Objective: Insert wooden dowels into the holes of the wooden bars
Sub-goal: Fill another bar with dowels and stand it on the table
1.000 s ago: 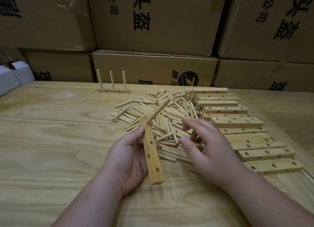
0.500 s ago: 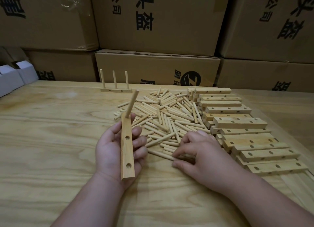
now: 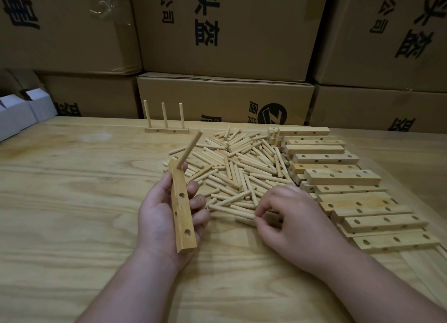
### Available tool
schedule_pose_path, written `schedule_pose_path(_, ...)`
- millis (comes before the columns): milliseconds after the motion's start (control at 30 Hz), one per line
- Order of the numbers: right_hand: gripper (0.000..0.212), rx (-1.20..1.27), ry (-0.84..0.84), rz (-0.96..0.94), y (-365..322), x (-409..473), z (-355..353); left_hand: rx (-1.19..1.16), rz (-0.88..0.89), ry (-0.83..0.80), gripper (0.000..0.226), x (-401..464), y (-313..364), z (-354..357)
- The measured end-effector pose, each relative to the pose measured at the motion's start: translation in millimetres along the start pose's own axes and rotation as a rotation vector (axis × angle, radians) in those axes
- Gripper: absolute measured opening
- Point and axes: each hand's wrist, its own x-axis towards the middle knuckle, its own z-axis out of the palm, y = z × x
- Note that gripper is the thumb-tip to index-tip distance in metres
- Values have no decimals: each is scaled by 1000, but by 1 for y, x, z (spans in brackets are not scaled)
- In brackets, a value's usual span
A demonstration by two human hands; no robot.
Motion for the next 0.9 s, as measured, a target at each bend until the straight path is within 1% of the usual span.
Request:
schedule_pose_path(67,2,58,95,1,2,-2,1,11,-2,4,28,1,0,0)
schedule_pose_path(133,5,117,229,-8,4,-2,2,24,-13,-3,27,1,-1,-1)
schedule_pose_path(200,14,160,359,-53,4,-1,2,41,-28,-3,27,1,-2,-1)
schedule_pose_path(267,19,178,431,-133,4,1,2,69,-36,1,29,2,-4,-2)
schedule_pose_path(333,17,174,426,-203,5,0,3,103,-35,20,32,3,-6,-1)
schedule_pose_path(400,16,161,395,-236,6,-1,4,144,-22,47,32,3,-8,0)
schedule_pose_path(533,17,142,354,-252,5,0,4,203,-11,64,25,3,-12,2)
schedule_pose_path(633,18,139,339,-257,5,0,3,252,-9,68,28,3,-13,2)
schedule_pose_path(733,15,157,346,-264,5,1,3,283,-6,42,27,3,-14,2)
schedule_pose_path(900,20,166,360,-326,3,2,2,312,34,39,19,6,-16,-1)
